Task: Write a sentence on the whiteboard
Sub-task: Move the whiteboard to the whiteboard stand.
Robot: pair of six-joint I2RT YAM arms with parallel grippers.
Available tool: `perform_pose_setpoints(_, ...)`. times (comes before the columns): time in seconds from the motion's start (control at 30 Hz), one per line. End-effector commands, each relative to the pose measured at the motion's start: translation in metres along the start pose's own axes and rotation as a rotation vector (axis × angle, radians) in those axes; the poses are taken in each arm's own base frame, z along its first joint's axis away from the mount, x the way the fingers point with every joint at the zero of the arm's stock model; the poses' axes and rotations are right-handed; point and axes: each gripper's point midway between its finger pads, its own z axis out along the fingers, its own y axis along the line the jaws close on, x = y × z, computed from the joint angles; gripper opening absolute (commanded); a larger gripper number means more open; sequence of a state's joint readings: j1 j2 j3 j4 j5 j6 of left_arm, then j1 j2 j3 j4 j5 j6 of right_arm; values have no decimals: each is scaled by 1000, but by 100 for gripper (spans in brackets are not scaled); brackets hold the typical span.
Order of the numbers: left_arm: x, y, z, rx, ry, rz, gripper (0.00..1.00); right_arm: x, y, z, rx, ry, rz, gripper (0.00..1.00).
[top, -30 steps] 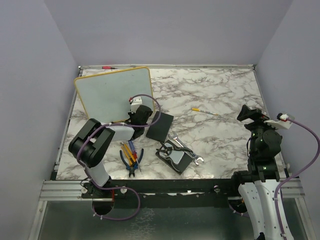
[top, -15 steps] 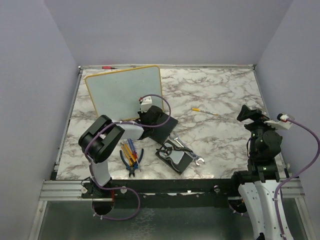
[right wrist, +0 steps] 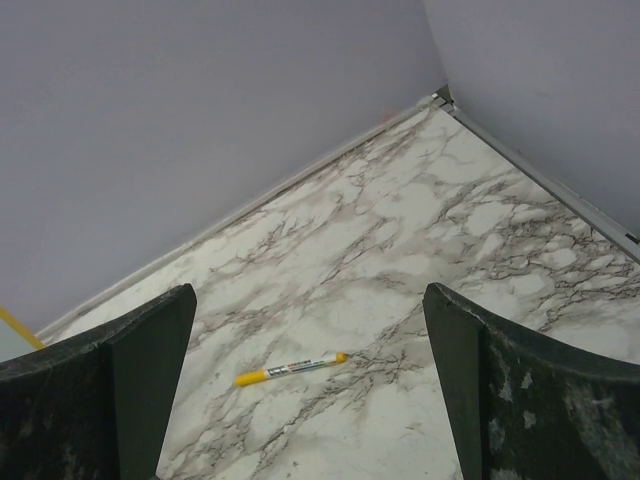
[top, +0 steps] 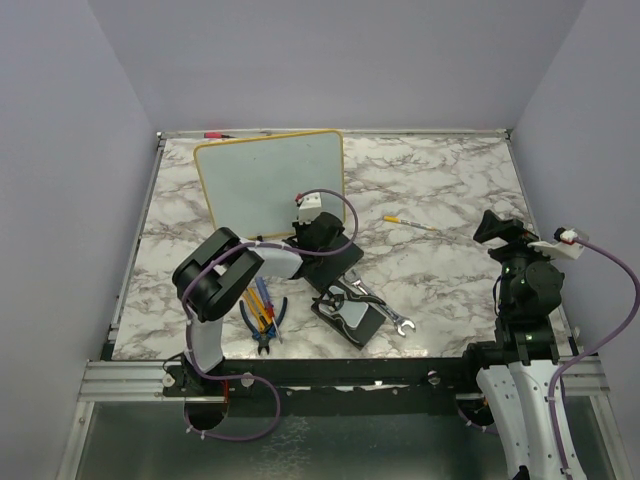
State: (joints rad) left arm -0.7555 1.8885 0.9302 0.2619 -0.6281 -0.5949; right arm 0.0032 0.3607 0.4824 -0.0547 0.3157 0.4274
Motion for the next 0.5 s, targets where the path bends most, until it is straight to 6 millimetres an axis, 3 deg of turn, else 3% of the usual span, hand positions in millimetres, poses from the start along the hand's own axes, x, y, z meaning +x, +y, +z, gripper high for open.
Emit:
perform_pose_setpoints(0.0, 31, -38, -8, 111, 81, -7, 0, 9, -1, -1, -6, 22, 4, 100)
perform_pose_setpoints(0.23, 36, -57, -11, 141, 85, -3, 0, 10, -1, -1, -7, 24, 5, 100)
perform_pose_setpoints(0.47, 34, -65, -11, 155, 85, -1, 0, 10, -1, -2, -8, 23, 7, 100)
